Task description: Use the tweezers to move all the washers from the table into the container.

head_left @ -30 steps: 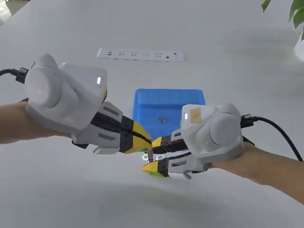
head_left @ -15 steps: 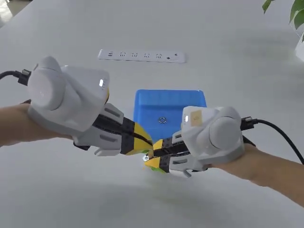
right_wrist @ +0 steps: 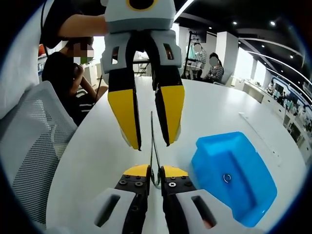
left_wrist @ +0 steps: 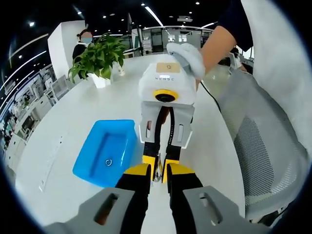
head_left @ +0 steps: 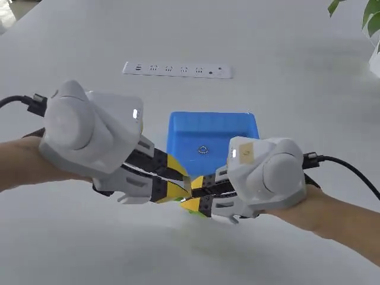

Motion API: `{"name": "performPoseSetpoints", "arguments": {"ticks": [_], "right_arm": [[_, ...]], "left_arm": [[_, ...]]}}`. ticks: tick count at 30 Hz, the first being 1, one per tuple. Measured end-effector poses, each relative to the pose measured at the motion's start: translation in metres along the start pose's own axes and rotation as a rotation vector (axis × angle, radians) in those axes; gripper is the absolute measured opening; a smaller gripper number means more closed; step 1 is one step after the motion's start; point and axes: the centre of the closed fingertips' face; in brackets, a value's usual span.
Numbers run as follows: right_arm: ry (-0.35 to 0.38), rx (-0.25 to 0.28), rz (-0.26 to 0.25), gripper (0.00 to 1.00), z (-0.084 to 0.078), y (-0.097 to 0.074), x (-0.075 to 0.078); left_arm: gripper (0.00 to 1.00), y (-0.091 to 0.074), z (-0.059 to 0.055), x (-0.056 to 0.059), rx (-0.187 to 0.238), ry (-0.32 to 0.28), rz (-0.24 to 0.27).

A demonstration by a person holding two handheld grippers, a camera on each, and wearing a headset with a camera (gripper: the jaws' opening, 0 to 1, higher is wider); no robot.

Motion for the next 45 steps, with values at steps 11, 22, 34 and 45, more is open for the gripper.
{"name": "performPoseSetpoints", "arguments": {"ticks": [11,22,34,45], "right_arm": [[0.019,0.021,0.003,0.09,0.009,-0.006,-0.001],[-0.023,0.037,0.019,0.09,0.027,-0.029,0.005],[-0.009,0.094,-0.002,0.09,0.061,-0.059,0.029],[-0.034,0.085,-0.089,0.09,0.067,-0.065,0.091]], "left_arm": [[0.32,-0.012,0.001,-0.003,0.033,-0.031,0.048],[0.65,-0.038,-0.005,0.0,0.094,-0.067,0.197],[0.9,-0.058,-0.024,0.006,0.169,-0.176,0.324],[0.99,-0.074,-0.041,-0.004,0.197,-0.239,0.43]]}}
Point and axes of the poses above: the centre of the closed fingertips' face, and the gripper's own axes: y roughly forward along the fingers, x roughly to its right, z roughly out of its top, and after that the axes turned 14 degrees about -z, right-handed
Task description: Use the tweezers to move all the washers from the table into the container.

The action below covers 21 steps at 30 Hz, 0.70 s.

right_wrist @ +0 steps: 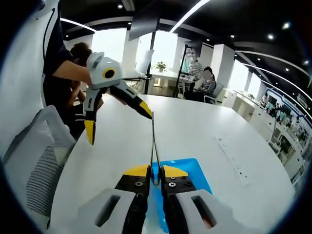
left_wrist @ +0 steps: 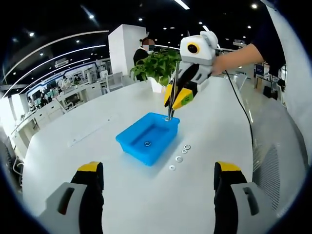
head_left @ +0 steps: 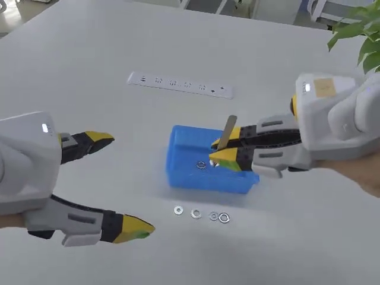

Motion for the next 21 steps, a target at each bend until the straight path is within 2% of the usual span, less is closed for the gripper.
{"name": "performPoseSetpoints", "arguments": {"ticks": [4,7,10,14,15,18,21], "right_arm": [[0.007,-0.008,-0.044,0.09,-0.007,0.014,0.025],[0.043,-0.015,-0.056,0.09,-0.016,0.027,0.034],[0.081,-0.021,-0.054,0.09,-0.026,0.041,0.036],[0.115,-0.046,-0.062,0.09,-0.043,0.056,0.034],[0.121,-0.061,-0.06,0.09,-0.052,0.062,0.032],[0.09,-0.108,-0.044,0.09,-0.068,0.068,0.026],[0.086,-0.13,-0.027,0.09,-0.08,0.073,0.02]], "left_arm": [[0.99,-0.006,0.001,-0.006,0.006,-0.006,0.03],[0.99,-0.008,0.001,-0.008,0.019,-0.014,0.049],[0.99,-0.01,0.003,-0.008,0.055,-0.026,0.066],[0.99,-0.009,-0.004,-0.007,0.043,-0.044,0.072],[0.99,-0.009,-0.006,-0.007,0.039,-0.051,0.073],[0.99,-0.01,-0.008,-0.007,0.056,-0.074,0.069],[0.99,-0.011,-0.012,-0.008,0.032,-0.069,0.066]]}}
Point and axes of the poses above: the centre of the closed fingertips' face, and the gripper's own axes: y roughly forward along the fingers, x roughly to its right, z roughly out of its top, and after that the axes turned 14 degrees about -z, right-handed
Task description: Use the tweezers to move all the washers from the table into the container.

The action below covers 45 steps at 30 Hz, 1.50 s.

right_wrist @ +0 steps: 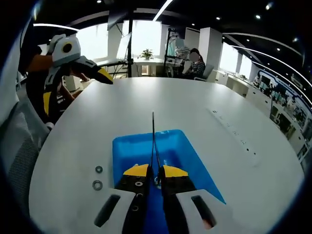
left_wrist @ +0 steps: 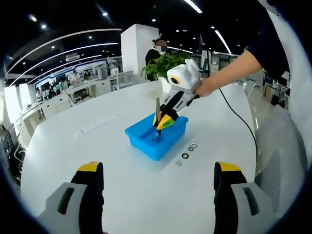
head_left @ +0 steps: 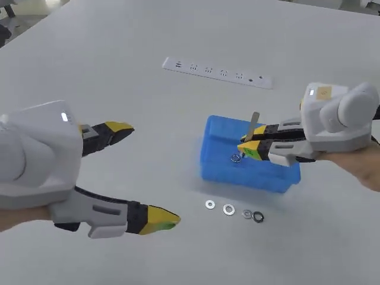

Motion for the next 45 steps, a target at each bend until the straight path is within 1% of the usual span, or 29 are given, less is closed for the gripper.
{"name": "performPoseSetpoints", "arguments": {"ticks": [2,3,5,8,10,12,15,17,20,26,28,29,30,31,32,33,35,37,39,43,45], "right_arm": [[0.003,0.006,0.006,0.09,0.0,0.001,-0.002],[0.008,0.006,0.003,0.09,0.0,0.002,-0.002],[0.002,0.011,0.002,0.09,0.001,0.002,-0.003],[0.001,0.011,0.004,0.09,0.001,0.003,-0.004],[0.011,0.009,0.016,0.1,0.001,0.003,-0.005],[-0.009,0.008,0.004,0.1,0.001,0.003,-0.004],[-0.001,0.011,0.013,0.1,0.001,0.002,-0.005],[0.006,0.009,0.016,0.1,0.001,0.002,-0.006],[-0.004,0.003,0.009,0.1,0.0,0.001,-0.004],[-0.027,-0.003,0.016,0.08,-0.001,-0.001,-0.007],[-0.054,-0.001,0.005,0.07,0.0,-0.002,-0.007],[-0.052,0.0,0.006,0.07,0.001,-0.002,-0.008],[-0.047,0.006,0.008,0.07,0.003,-0.004,-0.008],[-0.05,0.01,0.006,0.07,0.005,-0.004,-0.007],[-0.054,0.01,0.002,0.07,0.006,-0.005,-0.006],[-0.052,0.014,0.002,0.07,0.008,-0.006,-0.006],[-0.047,0.024,0.002,0.07,0.012,-0.008,-0.005],[-0.048,0.028,0.001,0.07,0.014,-0.009,-0.006],[-0.048,0.034,0.0,0.07,0.016,-0.011,-0.006],[-0.052,0.04,0.001,0.07,0.018,-0.013,-0.007],[-0.051,0.043,0.002,0.07,0.019,-0.016,-0.008]], "left_arm": [[0.99,-0.002,0.0,-0.004,-0.001,-0.003,0.01],[0.99,-0.003,0.001,-0.005,0.012,-0.018,0.013],[0.99,-0.003,0.004,-0.006,0.024,-0.022,0.017],[0.99,0.0,0.001,-0.006,0.006,-0.02,0.016],[0.99,0.002,0.0,-0.002,0.005,-0.027,0.005],[0.99,0.003,0.001,0.001,0.0,-0.02,0.001],[0.99,0.003,0.0,0.002,0.002,-0.026,0.001],[0.99,0.003,-0.002,0.002,-0.003,-0.029,0.0],[0.99,0.002,-0.003,0.002,-0.012,-0.028,0.001],[0.99,0.0,0.0,-0.001,-0.004,-0.027,0.007],[0.99,0.001,0.003,-0.002,-0.002,-0.026,0.008],[0.99,0.001,0.005,-0.004,-0.001,-0.019,0.014],[0.99,0.001,0.011,-0.008,0.01,-0.014,0.026],[0.99,0.001,0.017,-0.01,0.027,-0.014,0.031],[0.99,0.002,0.028,-0.014,0.063,-0.009,0.039],[0.99,0.003,0.036,-0.018,0.087,-0.007,0.045],[0.99,0.007,0.048,-0.024,0.115,-0.004,0.041],[0.97,0.014,0.06,-0.026,0.12,0.016,0.027],[0.94,0.024,0.066,-0.027,0.112,0.04,0.002],[0.87,0.043,0.076,-0.022,0.121,0.057,-0.071],[0.84,0.05,0.079,-0.024,0.12,0.061,-0.081]]}}
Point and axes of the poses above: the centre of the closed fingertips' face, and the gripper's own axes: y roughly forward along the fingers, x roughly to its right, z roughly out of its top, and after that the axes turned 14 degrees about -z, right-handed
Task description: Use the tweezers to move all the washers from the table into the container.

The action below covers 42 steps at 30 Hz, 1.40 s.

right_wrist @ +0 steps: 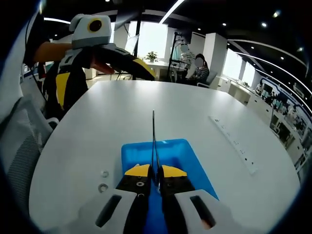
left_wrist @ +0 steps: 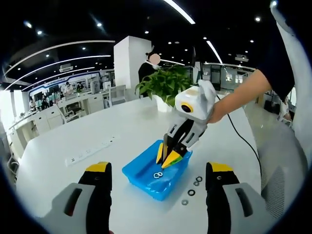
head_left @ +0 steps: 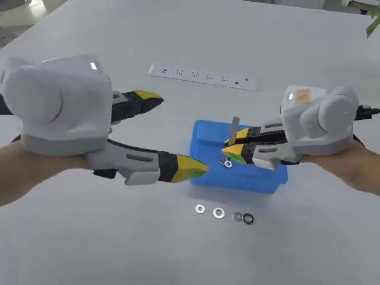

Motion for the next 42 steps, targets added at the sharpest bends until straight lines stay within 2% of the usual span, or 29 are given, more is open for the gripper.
{"name": "performPoseSetpoints", "arguments": {"ticks": [1,4,8,11,16,21,26,29,34,38,42], "right_arm": [[-0.001,0.001,0.0,0.07,0.0,0.0,0.0],[-0.004,0.008,0.006,0.07,0.003,-0.003,-0.003],[-0.019,0.014,0.015,0.07,0.006,-0.005,-0.005],[-0.022,0.02,0.017,0.07,0.008,-0.005,-0.006],[-0.023,0.03,0.021,0.07,0.011,-0.006,-0.008],[-0.031,0.034,0.031,0.07,0.013,-0.007,-0.011],[-0.031,0.038,0.036,0.07,0.014,-0.008,-0.012],[-0.032,0.038,0.039,0.07,0.014,-0.008,-0.012],[-0.044,0.031,0.05,0.07,0.012,-0.009,-0.014],[-0.045,0.03,0.052,0.07,0.011,-0.009,-0.016],[-0.048,0.031,0.05,0.09,0.011,-0.01,-0.018]], "left_arm": [[0.82,0.008,0.003,0.003,-0.007,0.011,-0.018],[0.75,0.018,0.009,-0.001,-0.005,0.028,-0.04],[0.65,0.028,0.022,-0.004,0.02,0.046,-0.072],[0.53,0.035,0.031,-0.003,0.027,0.072,-0.112],[0.37,0.045,0.027,0.001,-0.008,0.102,-0.162],[0.27,0.053,0.023,0.006,-0.043,0.127,-0.215],[0.19,0.055,0.025,0.008,-0.048,0.139,-0.243],[0.09,0.056,0.026,0.012,-0.051,0.144,-0.269],[0.07,0.056,0.023,0.015,-0.075,0.153,-0.303],[0.07,0.057,0.022,0.019,-0.1,0.193,-0.307],[0.05,0.056,0.022,0.019,-0.113,0.208,-0.307]]}}
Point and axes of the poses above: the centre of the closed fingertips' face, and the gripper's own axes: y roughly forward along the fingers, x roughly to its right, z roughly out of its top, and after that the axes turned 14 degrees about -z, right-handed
